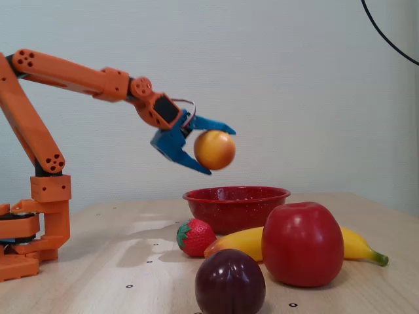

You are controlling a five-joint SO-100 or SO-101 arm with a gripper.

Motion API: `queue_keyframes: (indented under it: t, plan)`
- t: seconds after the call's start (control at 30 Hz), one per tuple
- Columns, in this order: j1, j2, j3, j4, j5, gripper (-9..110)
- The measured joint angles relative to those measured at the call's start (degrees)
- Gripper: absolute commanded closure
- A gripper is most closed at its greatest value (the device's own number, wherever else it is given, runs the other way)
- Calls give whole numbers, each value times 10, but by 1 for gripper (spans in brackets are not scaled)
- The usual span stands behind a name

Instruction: Put the peach in the red bowl.

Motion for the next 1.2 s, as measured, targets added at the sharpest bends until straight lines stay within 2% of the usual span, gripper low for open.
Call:
queue_keyframes:
  t: [0.2, 0.37, 0.5, 0.67, 0.9, 1.07, 1.2]
  plan:
    - [9, -54, 19, -65, 31, 85]
    - [7, -83, 16, -26, 33, 59]
    - [7, -91, -11, 59, 33, 52]
    - [8, -91, -40, 78, 33, 48]
    - [0, -91, -61, 65, 33, 57]
    - [-2, -89, -130, 33, 11, 83]
    - [-20, -63, -130, 23, 7, 98]
